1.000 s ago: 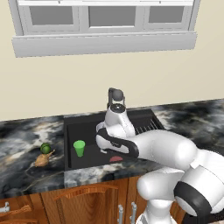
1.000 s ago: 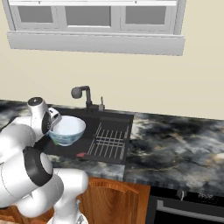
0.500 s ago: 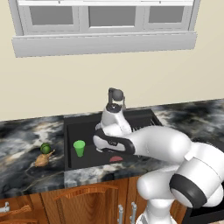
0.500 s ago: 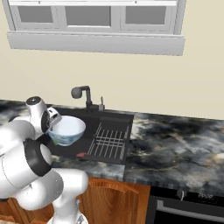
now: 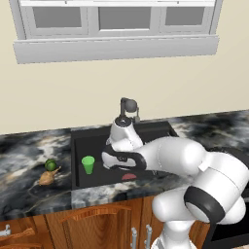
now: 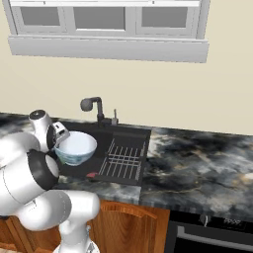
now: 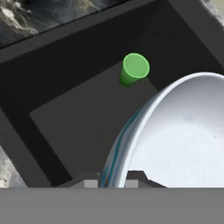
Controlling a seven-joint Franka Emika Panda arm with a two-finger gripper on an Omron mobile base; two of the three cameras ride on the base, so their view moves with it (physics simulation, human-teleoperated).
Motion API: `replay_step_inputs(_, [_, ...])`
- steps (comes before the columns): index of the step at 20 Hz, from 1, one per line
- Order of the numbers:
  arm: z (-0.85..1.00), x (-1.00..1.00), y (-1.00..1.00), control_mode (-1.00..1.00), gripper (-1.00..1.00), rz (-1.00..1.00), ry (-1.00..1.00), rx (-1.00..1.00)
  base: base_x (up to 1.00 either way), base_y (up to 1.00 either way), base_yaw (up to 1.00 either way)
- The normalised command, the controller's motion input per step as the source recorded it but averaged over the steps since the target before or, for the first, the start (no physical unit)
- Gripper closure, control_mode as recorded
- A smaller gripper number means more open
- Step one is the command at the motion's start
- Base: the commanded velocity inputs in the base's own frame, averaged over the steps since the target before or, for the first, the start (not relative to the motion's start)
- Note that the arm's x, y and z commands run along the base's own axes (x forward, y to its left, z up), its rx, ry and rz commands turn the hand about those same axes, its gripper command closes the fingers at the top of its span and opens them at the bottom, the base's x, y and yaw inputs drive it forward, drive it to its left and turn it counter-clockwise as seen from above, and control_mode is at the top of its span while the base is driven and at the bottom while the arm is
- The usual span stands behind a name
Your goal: Remove the onion and avocado from the sink. Then move the bowl and cup from the counter to the sink for washing.
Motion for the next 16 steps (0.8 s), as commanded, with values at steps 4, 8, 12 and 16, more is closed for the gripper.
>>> replay_step_inputs(4, [-0.04, 0.14, 0.04, -1.0, 1.0, -0.07, 0.0, 0.0, 0.0, 0.0, 0.0])
replay_step_inputs(8, [-0.05, 0.16, 0.05, -1.0, 1.0, -0.07, 0.0, 0.0, 0.0, 0.0, 0.0])
replay_step_inputs(12, [-0.04, 0.11, 0.03, -1.0, 1.0, -0.04, 0.0, 0.02, 0.0, 0.0, 0.0])
replay_step_inputs(16, [-0.06, 0.11, 0.0, -1.0, 1.0, -0.04, 0.03, 0.01, 0.0, 0.0, 0.0])
